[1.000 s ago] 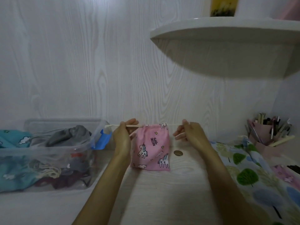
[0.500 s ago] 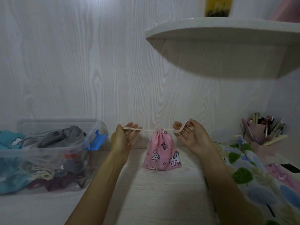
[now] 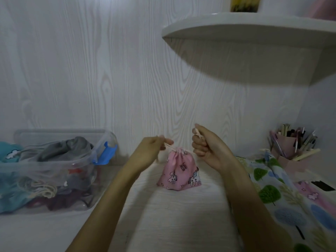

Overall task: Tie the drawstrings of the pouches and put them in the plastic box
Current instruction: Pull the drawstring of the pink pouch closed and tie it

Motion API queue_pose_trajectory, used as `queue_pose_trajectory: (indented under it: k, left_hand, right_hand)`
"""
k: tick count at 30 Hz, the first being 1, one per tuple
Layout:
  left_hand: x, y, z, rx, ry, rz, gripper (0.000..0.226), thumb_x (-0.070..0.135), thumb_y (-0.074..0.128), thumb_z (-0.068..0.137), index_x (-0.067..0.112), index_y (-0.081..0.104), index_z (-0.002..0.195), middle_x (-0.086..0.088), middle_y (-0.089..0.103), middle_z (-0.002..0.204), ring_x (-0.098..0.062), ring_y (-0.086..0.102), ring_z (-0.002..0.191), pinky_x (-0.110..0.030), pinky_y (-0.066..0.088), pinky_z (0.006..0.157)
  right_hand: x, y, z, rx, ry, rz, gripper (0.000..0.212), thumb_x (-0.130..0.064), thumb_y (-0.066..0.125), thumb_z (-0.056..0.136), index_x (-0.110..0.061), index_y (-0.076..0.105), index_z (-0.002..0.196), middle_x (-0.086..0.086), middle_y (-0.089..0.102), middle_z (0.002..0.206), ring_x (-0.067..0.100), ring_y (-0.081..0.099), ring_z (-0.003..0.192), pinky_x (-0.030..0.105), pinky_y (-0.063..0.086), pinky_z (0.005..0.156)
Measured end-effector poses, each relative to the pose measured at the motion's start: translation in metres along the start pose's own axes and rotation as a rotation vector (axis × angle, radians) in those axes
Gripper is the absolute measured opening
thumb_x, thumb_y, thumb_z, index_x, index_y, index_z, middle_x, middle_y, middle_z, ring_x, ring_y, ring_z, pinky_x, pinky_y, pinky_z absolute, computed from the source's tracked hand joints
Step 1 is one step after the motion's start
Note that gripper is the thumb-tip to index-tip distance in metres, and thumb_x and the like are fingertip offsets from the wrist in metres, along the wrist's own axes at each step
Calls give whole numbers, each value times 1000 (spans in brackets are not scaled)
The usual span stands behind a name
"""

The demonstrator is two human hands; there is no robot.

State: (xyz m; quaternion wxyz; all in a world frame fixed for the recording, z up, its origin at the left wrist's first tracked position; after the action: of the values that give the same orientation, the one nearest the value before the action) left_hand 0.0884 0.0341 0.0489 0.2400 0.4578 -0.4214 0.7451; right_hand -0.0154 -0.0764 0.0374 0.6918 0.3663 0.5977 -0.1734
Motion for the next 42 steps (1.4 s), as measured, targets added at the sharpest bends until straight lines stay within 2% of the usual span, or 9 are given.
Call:
queue_pose_trajectory:
  k: [3, 6, 13, 18, 24, 29, 32, 37, 42]
  left_hand:
    - [7, -3, 0, -84, 48, 49, 32, 40, 31, 100, 39, 58, 116, 15, 49, 119, -4, 43, 116, -27, 31, 102]
    - [8, -7, 1, -70, 40, 174, 39, 39, 29, 101, 29, 54, 129, 7, 51, 114, -11, 45, 113, -25, 30, 97]
    - [-13, -4, -16, -203, -288, -268, 32, 25, 40, 93, 20, 70, 102, 9, 74, 100, -4, 64, 66, -16, 37, 47]
    - [0, 2, -16, -170, -129, -98, 21, 30, 63, 87, 33, 70, 106, 10, 73, 97, 3, 63, 86, -16, 41, 63]
    - [18, -3, -12, 69, 78, -235, 13, 20, 63, 88, 13, 74, 85, -6, 65, 68, 7, 58, 52, -1, 34, 44]
    - [-3, 2, -6, 25, -85, -569, 22, 27, 58, 91, 14, 73, 101, 7, 74, 88, 3, 58, 58, -8, 35, 42]
    - [-1, 15, -6, -77, -142, -804, 24, 22, 56, 92, 7, 67, 107, 8, 71, 73, 2, 53, 49, -9, 37, 39]
    - [-1, 12, -10, -123, -134, -412, 22, 27, 57, 92, 15, 73, 101, 12, 54, 52, -4, 45, 52, -16, 39, 54]
    - [20, 30, -26, -373, -32, 118, 26, 30, 55, 92, 12, 74, 93, 0, 56, 68, -1, 42, 51, -11, 32, 47]
  right_hand:
    - [-9, 29, -22, -158, -43, -683, 23, -41, 64, 84, -20, 65, 94, -9, 43, 51, 3, 36, 43, 15, 30, 41]
    - [-3, 55, -35, -263, -69, -980, 26, -38, 70, 80, -25, 72, 102, -9, 68, 78, 3, 63, 72, 15, 47, 63]
    - [-22, 45, -27, -25, -194, -709, 16, -29, 67, 84, -18, 75, 93, -6, 70, 90, -4, 61, 79, 7, 47, 62]
    - [-27, 42, -28, 35, -238, -603, 19, -29, 70, 83, -14, 76, 92, -5, 73, 82, -6, 66, 66, 6, 45, 53]
    - [-28, 42, -29, -7, -206, -433, 19, -17, 66, 86, -12, 70, 104, -14, 55, 45, 1, 44, 34, 11, 33, 37]
    - [-25, 23, -15, 5, -128, -105, 20, -15, 46, 98, -14, 61, 112, -12, 29, 43, 2, 24, 35, 13, 21, 32]
    - [-24, 22, -13, -20, -130, -87, 20, -15, 44, 99, -14, 60, 109, -11, 29, 43, 2, 24, 35, 13, 21, 32]
    - [-29, 23, -15, -82, -148, -37, 19, -12, 44, 98, -12, 59, 109, -10, 33, 44, 2, 27, 36, 13, 24, 35]
    - [-45, 30, -26, -124, -218, -117, 20, -12, 47, 97, -14, 61, 111, -6, 44, 55, 4, 40, 45, 16, 41, 47]
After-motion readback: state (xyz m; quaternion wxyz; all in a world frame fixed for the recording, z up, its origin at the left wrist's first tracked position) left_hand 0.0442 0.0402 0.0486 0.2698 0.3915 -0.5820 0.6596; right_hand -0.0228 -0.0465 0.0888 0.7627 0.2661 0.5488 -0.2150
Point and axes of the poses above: each hand's wrist, its own z-axis towards the middle knuckle, its own y-axis out of the palm, x = y × z, the point moved 10 cm from there along z, towards the middle knuckle
